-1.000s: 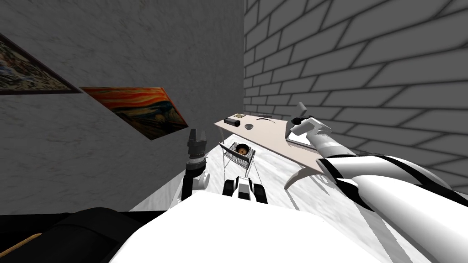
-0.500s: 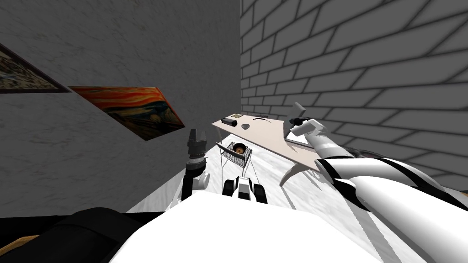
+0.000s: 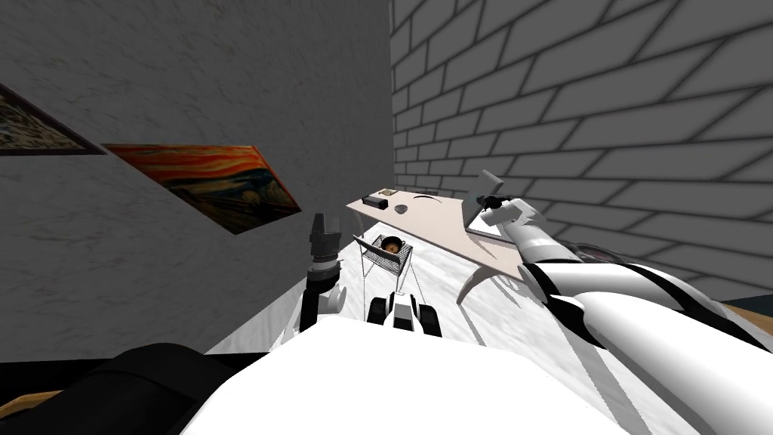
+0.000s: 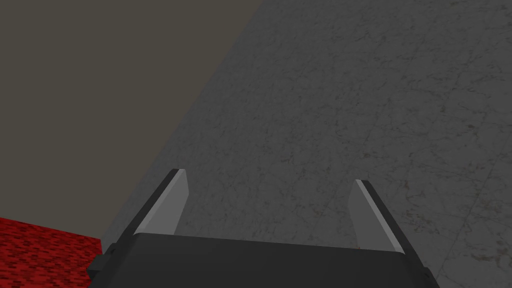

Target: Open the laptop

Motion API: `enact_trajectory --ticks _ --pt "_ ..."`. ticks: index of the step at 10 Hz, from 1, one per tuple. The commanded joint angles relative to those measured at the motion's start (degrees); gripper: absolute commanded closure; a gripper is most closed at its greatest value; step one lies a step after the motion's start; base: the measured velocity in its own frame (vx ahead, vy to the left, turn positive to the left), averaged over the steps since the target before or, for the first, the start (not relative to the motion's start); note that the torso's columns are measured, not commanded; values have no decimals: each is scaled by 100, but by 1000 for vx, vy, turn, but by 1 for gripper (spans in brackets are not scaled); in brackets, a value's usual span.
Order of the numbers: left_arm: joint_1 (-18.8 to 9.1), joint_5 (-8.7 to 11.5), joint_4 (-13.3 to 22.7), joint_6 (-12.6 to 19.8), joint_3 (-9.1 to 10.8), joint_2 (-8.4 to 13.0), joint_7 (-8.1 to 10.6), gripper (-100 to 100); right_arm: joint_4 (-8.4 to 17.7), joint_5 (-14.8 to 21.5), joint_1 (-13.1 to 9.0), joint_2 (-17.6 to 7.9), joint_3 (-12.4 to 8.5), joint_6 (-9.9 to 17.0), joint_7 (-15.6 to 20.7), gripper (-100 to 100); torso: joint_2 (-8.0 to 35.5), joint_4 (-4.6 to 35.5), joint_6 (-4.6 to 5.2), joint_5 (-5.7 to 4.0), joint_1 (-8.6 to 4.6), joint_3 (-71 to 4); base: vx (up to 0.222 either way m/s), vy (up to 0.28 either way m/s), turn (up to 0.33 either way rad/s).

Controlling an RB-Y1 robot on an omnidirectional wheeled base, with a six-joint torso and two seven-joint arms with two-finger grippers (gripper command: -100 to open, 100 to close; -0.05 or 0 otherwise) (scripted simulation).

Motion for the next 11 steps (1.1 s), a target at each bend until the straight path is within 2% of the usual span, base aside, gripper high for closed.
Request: enact_trajectory --ticks 1,4,7,8,10,11 --pt "1 0 0 0 0 0 0 0 33 -86 147 86 -135 -273 -251 100 -2 -9 13 -6 -5 -1 11 -32 -62" --pt "0 0 0 0 0 0 0 0 83 -214 368 215 -338 -683 -627 100 -10 -17 11 -19 -30 -6 17 -40 -79" --pt "0 0 0 0 0 0 0 0 100 -257 442 258 -406 -820 -753 100 -18 -33 -4 -21 -10 -13 10 -31 -51" --pt "0 0 0 0 0 0 0 0 133 -343 589 344 -541 -1093 -1004 100 -18 -35 -14 -19 2 -13 27 -45 -117" --pt "0 0 0 0 0 0 0 0 166 -429 736 430 -677 -1366 -1255 100 -30 -46 -13 -30 -16 -21 18 -50 -102" --pt "0 0 0 0 0 0 0 0 166 -429 736 430 -677 -1366 -1255 100 -36 -50 -13 -34 -22 -25 4 -29 -53"
